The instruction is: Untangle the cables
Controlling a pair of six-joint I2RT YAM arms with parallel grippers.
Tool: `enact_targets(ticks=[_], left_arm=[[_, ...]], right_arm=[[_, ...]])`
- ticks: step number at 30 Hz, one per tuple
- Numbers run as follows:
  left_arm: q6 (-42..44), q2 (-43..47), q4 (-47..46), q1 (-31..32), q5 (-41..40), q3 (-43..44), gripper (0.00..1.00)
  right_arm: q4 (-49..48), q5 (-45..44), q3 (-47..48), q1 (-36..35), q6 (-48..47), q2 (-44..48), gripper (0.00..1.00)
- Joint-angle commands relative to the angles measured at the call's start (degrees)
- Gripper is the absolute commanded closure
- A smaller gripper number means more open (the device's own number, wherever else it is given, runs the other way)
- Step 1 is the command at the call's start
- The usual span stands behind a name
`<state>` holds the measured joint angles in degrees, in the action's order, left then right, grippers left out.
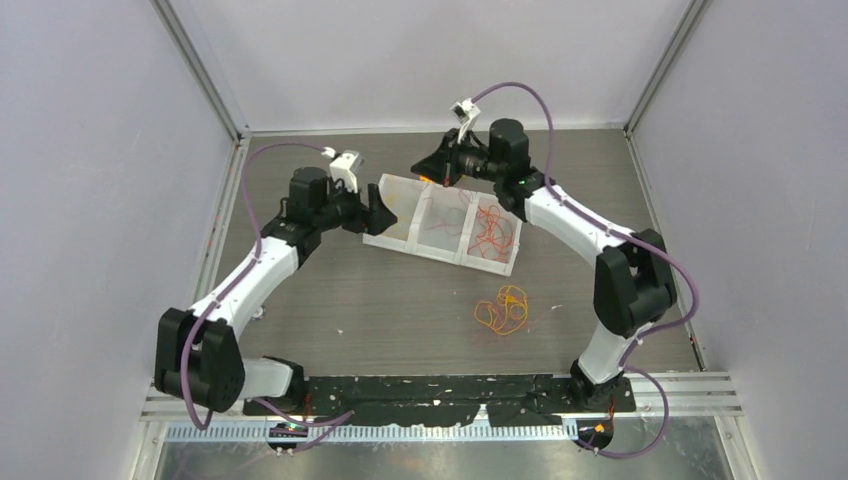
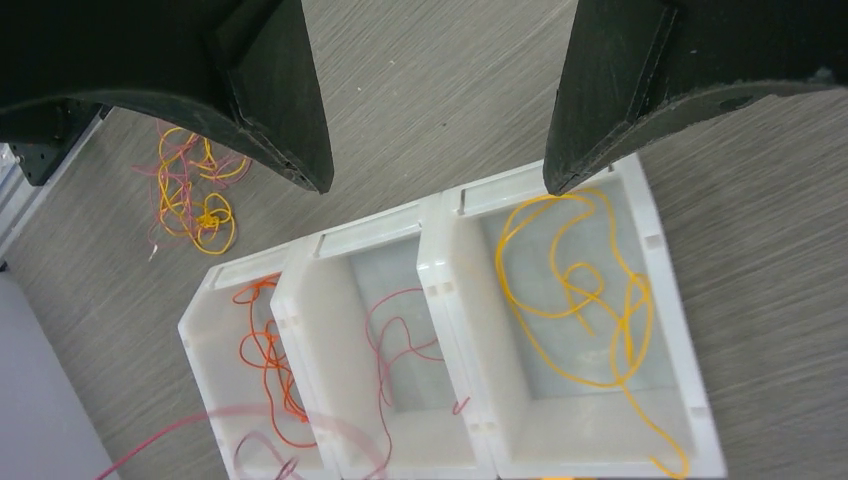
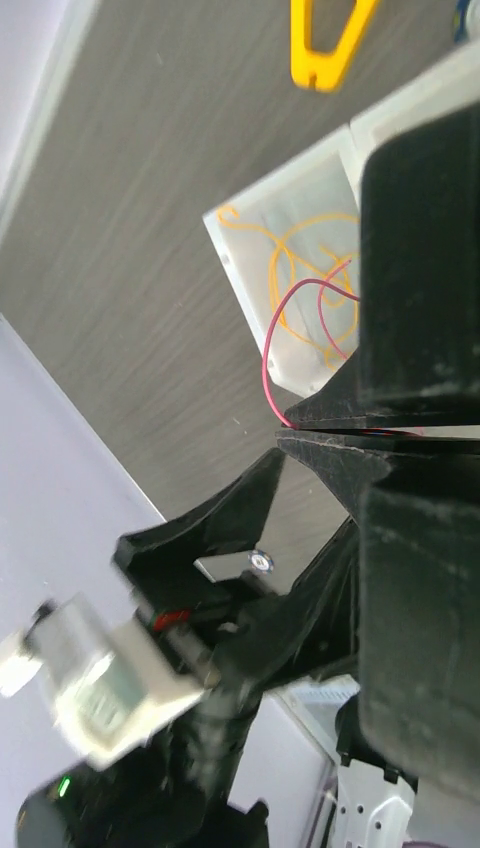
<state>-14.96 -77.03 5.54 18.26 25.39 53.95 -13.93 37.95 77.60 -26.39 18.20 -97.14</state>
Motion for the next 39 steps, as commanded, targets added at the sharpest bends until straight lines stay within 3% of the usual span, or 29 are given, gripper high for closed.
enact_targets(ticks=[1, 10, 18, 24, 39], left_arm=[[1.3, 5.2, 0.6, -3.5, 1.9, -0.5, 0.22], [2.6, 7.5, 2.4, -7.0, 3.0, -0.9, 0.23], [2.6, 6.8, 2.0, -7.7, 3.2, -0.8, 0.23], [2.4, 5.6, 1.8, -7.7, 2.8, 0.4, 0.23], [3.3, 7.2, 3.0, -7.8, 0.4, 1.3, 0.24]], right_arm=[[-10.6, 1.1, -1.3, -0.4, 10.4, -4.9, 0.95], [-12.3, -0.9, -2.3, 2.6, 9.3, -15.1, 0.95], [-1.1, -13.7, -3.8, 2.8, -6.9, -13.6, 0.94], [9.3, -17.0, -0.8, -0.1, -20.7, -14.3, 0.95], [26.9, -32.2, 9.0, -7.9, -39.4, -20.5, 0.95]])
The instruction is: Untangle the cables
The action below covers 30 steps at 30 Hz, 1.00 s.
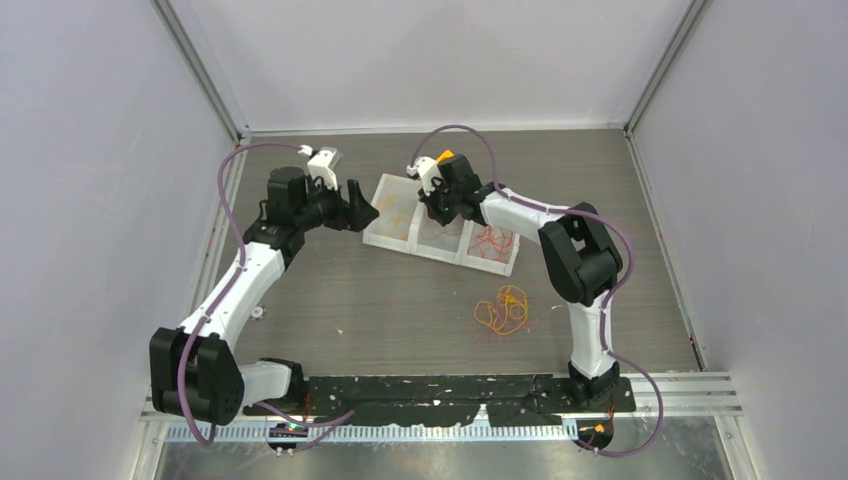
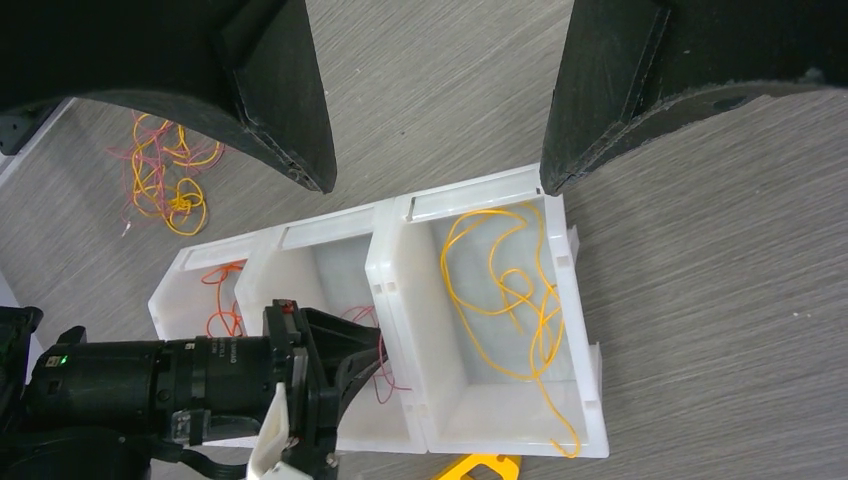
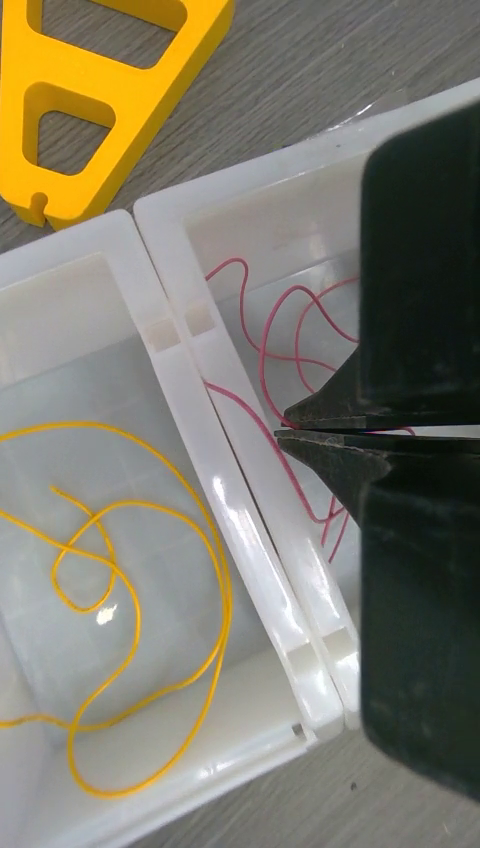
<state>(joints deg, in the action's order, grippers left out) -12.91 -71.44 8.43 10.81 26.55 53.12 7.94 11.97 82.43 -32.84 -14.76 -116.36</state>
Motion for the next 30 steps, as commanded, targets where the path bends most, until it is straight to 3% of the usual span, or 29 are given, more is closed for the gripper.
enact_targets(ticks=[1, 13, 25, 30], left_arm=[[1.2, 1.6, 0.1, -0.3, -0.8, 2.2, 0.24], [1.7, 2.1, 0.3, -0.3, -1.3, 2.6, 0.25], [2.3, 3.6, 0.0, -0.3, -0.9, 2.4, 0.25], [2.2, 3.8, -0.3, -0.3, -0.5, 2.2, 0.25]], right_arm=[[5.6, -7.6, 4.8, -1.8, -6.9, -2.1, 0.94], [13.0, -9.1, 9.8, -2.1, -6.8, -5.4, 0.92], [17.4, -6.1, 12.4, -2.1, -2.9, 4.0, 0.57], [19.5, -4.9, 14.1, -2.0, -1.9, 6.1, 0.51]])
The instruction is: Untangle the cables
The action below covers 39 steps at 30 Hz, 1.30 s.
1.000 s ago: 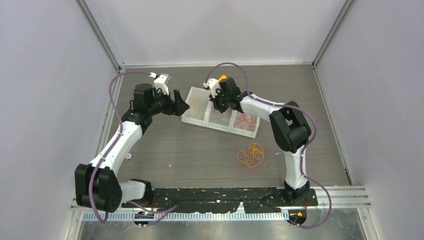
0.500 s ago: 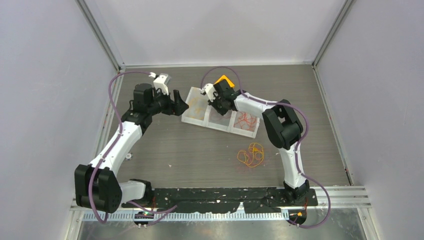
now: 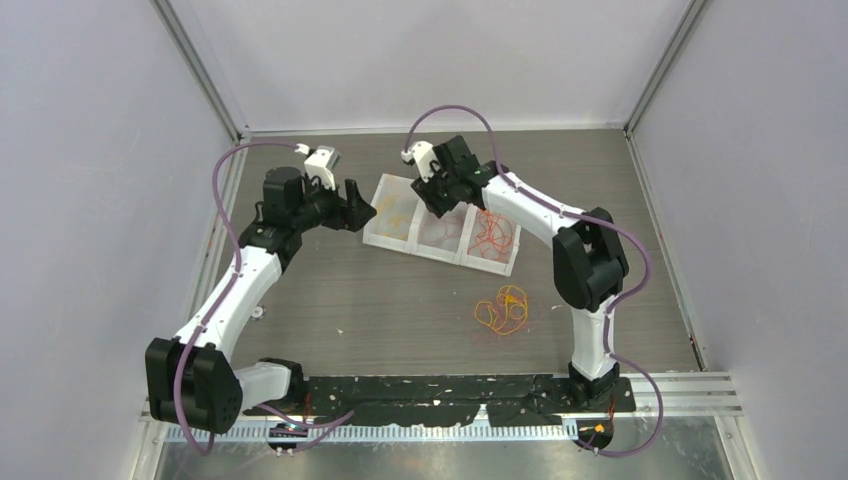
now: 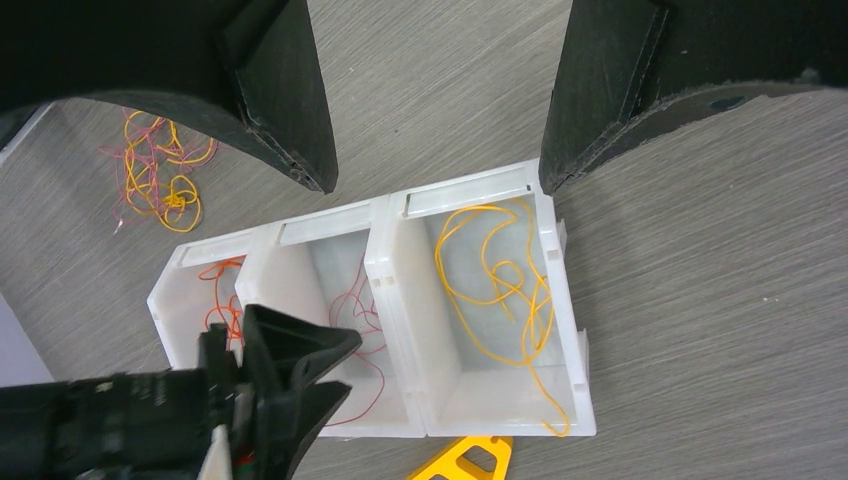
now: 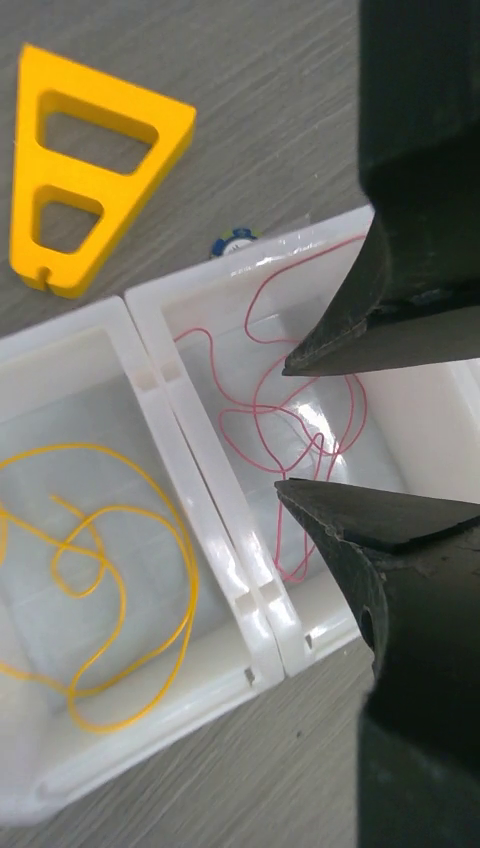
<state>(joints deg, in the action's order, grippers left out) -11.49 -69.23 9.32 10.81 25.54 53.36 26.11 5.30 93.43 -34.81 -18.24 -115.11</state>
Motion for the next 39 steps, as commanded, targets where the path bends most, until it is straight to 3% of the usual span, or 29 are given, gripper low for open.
enact_targets(ticks=[1, 5, 13, 23, 27, 33, 39], left_arm=[[0.9, 1.7, -1.2, -0.3, 0.5, 2.0, 0.25], [1.0, 1.8, -1.3, -0.3, 0.7, 1.8, 0.25], [1.0, 2.2, -1.4, -0.3, 0.9, 1.6, 0.25], [1.4, 1.9, -1.3, -0.3, 0.6, 1.4, 0.24], [3.6, 0.8, -0.1, -0.3, -2.1, 2.0, 0.23], [9.8, -11.6, 9.4, -0.5, -9.2, 11.9, 0.22], [10.9, -24.4, 9.1, -0.5, -6.9, 22.1, 0.25]], right_arm=[[1.8, 2.6, 3.3, 0.0, 1.7, 5.5, 0.49], [3.2, 3.7, 3.7, 0.4, 2.0, 7.7, 0.42], [6.0, 1.2, 2.7, 7.1, 3.6, 10.1, 0.41], [6.5, 1.1, 1.8, 10.1, 5.0, 6.2, 0.45], [5.5, 3.0, 2.7, 10.2, 5.6, 3.4, 0.53], [5.9, 9.6, 3.8, 10.0, 5.8, 1.1, 0.62], [7.8, 17.1, 4.0, 10.0, 3.7, -0.8, 0.68]])
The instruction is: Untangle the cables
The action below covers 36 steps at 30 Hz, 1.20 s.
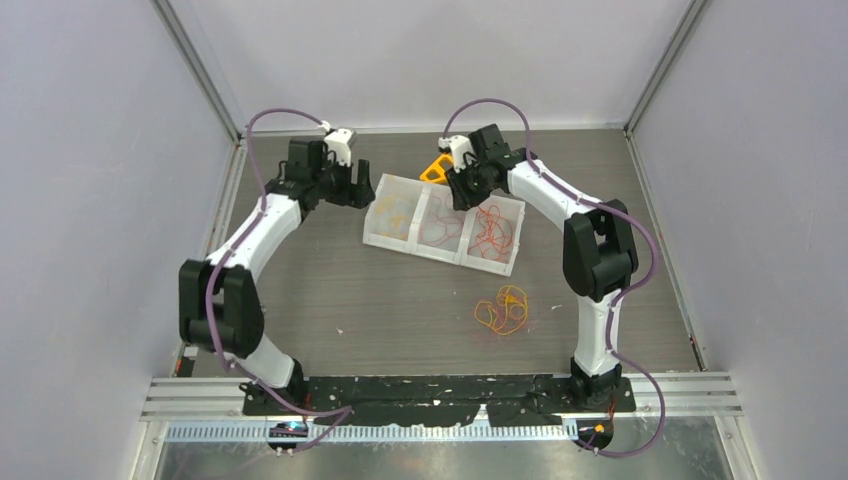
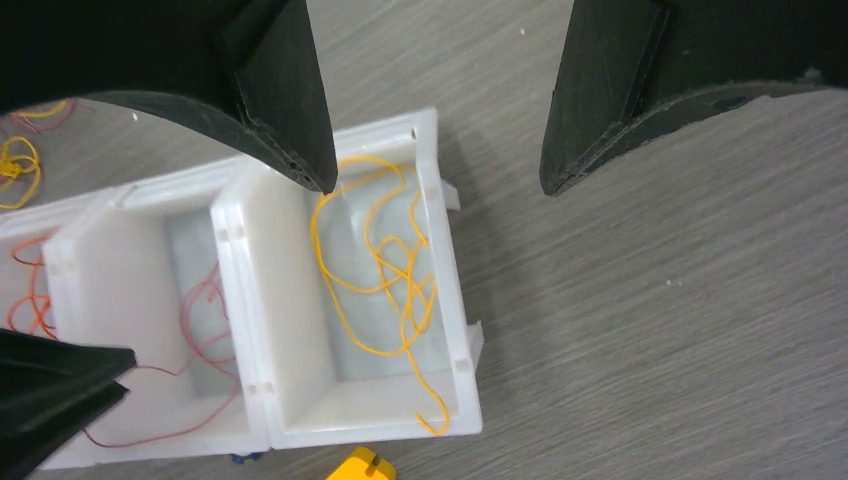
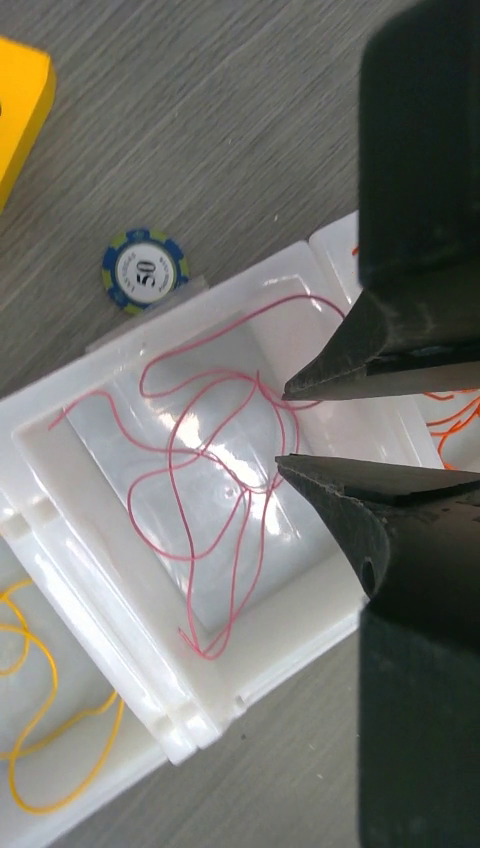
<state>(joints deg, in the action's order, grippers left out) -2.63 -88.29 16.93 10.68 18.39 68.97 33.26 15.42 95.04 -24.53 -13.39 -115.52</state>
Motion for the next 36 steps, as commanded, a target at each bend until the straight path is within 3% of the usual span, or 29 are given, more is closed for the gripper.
enact_targets(ticks=[1, 6, 10, 13, 22, 24, 27, 31, 33, 36], left_arm=[[1.6, -7.3, 1.6, -0.4, 0.7, 7.8, 0.25], [-0.2, -13.6, 1.3, -0.2, 3.1, 10.2, 0.36], [-1.9, -13.3, 0.7, 0.7, 4.8, 6.9, 0.56], [-4.3, -10.6, -1.8, 1.4, 5.9, 1.7, 0.64], [-9.7, -5.9, -3.8, 2.8, 9.8, -4.8, 0.68], [-10.3, -4.4, -3.9, 3.1, 11.1, -5.4, 0.62], [-9.7, 0.0, -2.7, 3.0, 8.6, -6.8, 0.33], [-8.3, 8.6, -3.5, -0.3, 4.7, -9.6, 0.10], [-7.1, 13.4, -4.1, -2.2, 4.8, -10.3, 0.06], [-2.8, 18.9, -4.0, -2.9, 7.0, -10.3, 0.05]], right_arm=[[0.7, 7.8, 2.4, -0.4, -1.4, -0.6, 0.70], [1.5, 11.3, 3.8, -0.9, -2.3, -0.2, 0.67], [1.9, 13.8, 4.0, -0.5, -2.2, 5.1, 0.59], [3.5, 14.8, 2.2, -0.1, -2.8, 11.8, 0.48], [16.1, 13.5, -14.4, 0.0, -14.9, 26.9, 0.43], [18.0, 12.2, -19.3, 0.0, -18.0, 30.1, 0.43], [20.2, 11.1, -27.2, 0.0, -22.1, 36.4, 0.43], [18.8, 9.4, -36.9, -0.2, -23.6, 44.7, 0.31], [16.5, 6.4, -40.7, -1.0, -23.6, 47.1, 0.26], [12.8, 2.8, -44.2, -2.9, -24.5, 46.8, 0.26]])
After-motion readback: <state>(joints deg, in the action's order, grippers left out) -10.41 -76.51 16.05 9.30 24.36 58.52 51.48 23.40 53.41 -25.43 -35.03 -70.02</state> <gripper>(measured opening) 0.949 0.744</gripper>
